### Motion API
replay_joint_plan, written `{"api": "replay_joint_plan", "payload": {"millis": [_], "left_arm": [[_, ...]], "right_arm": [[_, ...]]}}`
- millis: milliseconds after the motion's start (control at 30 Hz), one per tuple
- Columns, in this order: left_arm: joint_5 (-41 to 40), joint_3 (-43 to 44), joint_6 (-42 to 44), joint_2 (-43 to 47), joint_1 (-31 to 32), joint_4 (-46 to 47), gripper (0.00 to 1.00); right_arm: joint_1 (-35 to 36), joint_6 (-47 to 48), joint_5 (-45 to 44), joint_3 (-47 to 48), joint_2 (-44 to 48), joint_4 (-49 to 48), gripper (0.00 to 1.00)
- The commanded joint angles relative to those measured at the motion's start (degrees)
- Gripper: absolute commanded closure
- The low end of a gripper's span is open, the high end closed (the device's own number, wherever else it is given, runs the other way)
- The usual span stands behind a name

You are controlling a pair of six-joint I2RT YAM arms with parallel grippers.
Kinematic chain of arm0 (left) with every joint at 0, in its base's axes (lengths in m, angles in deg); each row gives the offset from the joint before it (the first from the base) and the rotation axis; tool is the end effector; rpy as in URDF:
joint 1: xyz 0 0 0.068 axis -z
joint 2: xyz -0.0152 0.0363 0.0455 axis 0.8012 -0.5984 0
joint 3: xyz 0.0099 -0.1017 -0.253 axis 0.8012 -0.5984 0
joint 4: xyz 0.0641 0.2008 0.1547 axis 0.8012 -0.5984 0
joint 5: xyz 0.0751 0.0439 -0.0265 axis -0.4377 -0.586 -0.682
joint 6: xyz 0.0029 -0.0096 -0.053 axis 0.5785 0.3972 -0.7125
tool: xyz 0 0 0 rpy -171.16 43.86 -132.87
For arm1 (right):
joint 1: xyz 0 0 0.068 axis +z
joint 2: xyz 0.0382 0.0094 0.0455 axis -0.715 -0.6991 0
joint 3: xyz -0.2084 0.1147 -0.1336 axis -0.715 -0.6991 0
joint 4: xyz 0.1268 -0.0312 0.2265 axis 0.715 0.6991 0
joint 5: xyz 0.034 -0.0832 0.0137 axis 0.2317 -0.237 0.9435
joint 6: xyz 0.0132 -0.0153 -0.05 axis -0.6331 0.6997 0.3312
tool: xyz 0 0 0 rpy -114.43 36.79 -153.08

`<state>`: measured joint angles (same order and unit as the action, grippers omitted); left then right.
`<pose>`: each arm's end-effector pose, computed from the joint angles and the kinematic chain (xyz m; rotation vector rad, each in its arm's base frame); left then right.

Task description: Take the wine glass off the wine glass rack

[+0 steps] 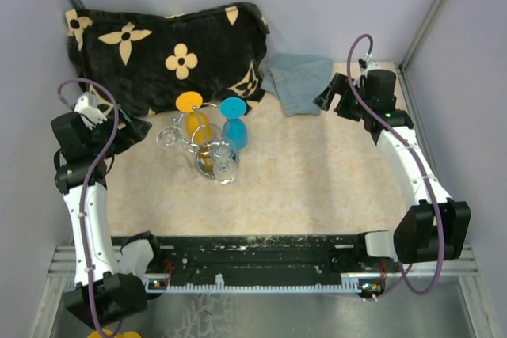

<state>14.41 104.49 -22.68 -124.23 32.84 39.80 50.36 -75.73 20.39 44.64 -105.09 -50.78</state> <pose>0.1812 0.0499 0.3488 -0.3760 1.9790 -0.4626 0.2944 0.0356 0.3310 0.1902 2.1073 0.6543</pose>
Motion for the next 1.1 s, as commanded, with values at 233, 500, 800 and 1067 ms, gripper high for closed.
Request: {"api": "replay_joint_plan", "payload": {"millis": [233,500,800,1067], "left_arm": [[-2.3,11.2,0.1,-3.2,-3.2,-6.0,0.08],[11.7,11.4,-6.4,-3.4,-3.8,-11.1,0.11],[14.7,8.0,-8.9,-1.1,-3.8,-11.5,0.12],[19.4,4.5,-13.1,-0.8,-3.9,-10.3,0.16]], "right_arm": [[-0.5,2.0,0.3,19.3,-5.1,14.7,0.13],[-0.5,0.5,1.3,24.3,-5.9,19.6,0.13],[-0.5,-0.3,1.7,24.5,-4.2,20.1,0.13],[-0.5,-1.1,2.5,23.4,-4.1,18.8,0.13]]}}
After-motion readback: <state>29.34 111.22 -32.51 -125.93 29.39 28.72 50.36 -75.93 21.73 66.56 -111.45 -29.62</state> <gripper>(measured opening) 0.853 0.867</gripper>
